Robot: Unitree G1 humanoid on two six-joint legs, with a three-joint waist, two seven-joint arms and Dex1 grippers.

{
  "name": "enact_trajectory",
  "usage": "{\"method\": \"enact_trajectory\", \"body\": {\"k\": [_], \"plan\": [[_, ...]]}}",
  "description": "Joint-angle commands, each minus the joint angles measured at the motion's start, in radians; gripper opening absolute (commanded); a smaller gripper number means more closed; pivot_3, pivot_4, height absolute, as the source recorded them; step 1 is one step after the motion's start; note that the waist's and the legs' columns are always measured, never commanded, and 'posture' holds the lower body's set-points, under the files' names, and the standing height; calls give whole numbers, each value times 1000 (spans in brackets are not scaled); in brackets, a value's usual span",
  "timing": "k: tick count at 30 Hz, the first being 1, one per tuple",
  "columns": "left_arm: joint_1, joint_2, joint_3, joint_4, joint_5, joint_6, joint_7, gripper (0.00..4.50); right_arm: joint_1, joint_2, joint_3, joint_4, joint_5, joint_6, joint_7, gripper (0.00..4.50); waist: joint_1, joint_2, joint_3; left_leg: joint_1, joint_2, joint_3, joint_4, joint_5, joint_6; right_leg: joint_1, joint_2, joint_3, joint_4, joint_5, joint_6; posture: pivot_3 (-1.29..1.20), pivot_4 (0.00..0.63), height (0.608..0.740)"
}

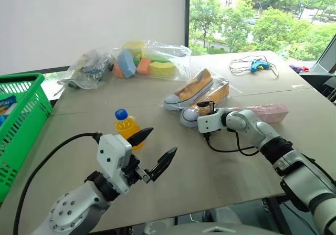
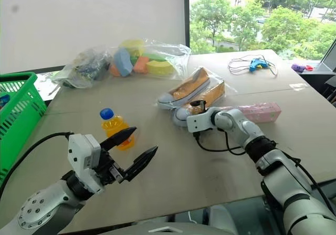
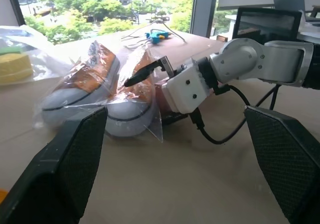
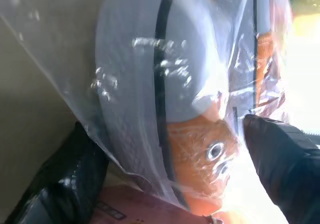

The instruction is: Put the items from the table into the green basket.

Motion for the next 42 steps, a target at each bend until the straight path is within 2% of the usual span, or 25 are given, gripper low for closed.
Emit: {"method": "enact_trajectory", "body": {"k": [1,2,5,6,9,12,16,20,22,26,32,37,40,42], "plan": [[-2,-25,-14,-37,38,-8,-3,4500,-14,-1,8,81,-26,-1,-24,2815,1,-1,-1,0,0,0,0,0,0,0,0,0,0,0,0,269,0,740],[-3,-31,-21,-49,44,0,3,4500,-18,2,8,82,-24,-13,-30,2332,1,-2,-1,0,1,-1,0,0,0,0,0,-1,0,0,0,269,0,740],[-12,-39,-50,-68,61,8,23,4500,-28,10,0,84,-18,-53,-42,1315,1,-2,-1,0,1,-1,0,0,0,0,0,0,0,0,0,269,0,740],[-17,-38,-64,-70,65,5,32,4500,-30,11,-4,79,-13,-62,-44,1077,1,-2,-1,0,1,-1,0,0,0,0,0,0,0,0,0,271,0,740],[-35,-22,-95,-71,61,-15,62,4500,-52,15,-71,11,56,-85,-48,905,1,-2,-1,-1,1,-1,0,0,0,0,0,0,0,0,0,268,0,740],[-48,-9,-96,-71,46,-20,84,4500,-78,38,-160,-23,173,-80,-35,825,0,1,3,-2,1,-1,-1,0,0,-6,1,0,0,0,0,265,0,740],[-53,14,-60,-71,5,-15,95,4500,-142,65,-260,-72,326,-64,22,793,3,3,6,-18,0,-2,-1,0,0,-22,3,0,4,4,1,256,0,740],[-63,27,-36,-71,-28,-4,98,4500,-273,68,-341,-31,393,-38,4,778,6,3,6,-36,0,-3,-1,0,0,-41,1,-1,6,6,-2,250,0,740],[-77,30,-40,-71,-36,2,104,4500,-332,51,-350,23,385,-64,-14,774,8,4,6,-41,0,-2,-1,1,-1,-47,0,0,7,7,-3,251,0,740],[-94,32,-41,-71,-45,12,114,4500,-449,-13,-358,164,344,-107,-85,703,12,4,7,-41,-1,-1,-2,0,0,-46,-1,-1,5,7,-3,255,0,740],[-105,25,-61,-71,-36,15,124,4500,-558,-207,-305,378,206,-142,-224,685,43,4,7,-46,-3,-1,-1,0,0,-46,-2,-3,0,7,-3,260,0,740],[-141,7,-91,-71,-19,36,146,4500,-494,-360,-281,486,139,-53,-218,668,50,5,7,-49,-4,-2,0,2,-3,-47,-2,-3,-4,7,-2,251,0,740],[-146,-1,-82,-70,-23,48,140,4500,-452,-371,-276,524,136,-20,-191,665,44,6,6,-50,-3,-1,-1,1,-3,-47,-3,-2,-4,7,-2,237,0,740],[-156,-3,-66,-59,-36,53,114,4500,-396,-342,-243,595,112,37,-163,658,28,8,5,-52,-2,2,-1,1,-3,-47,-3,0,-4,8,-2,224,0,740]]}}
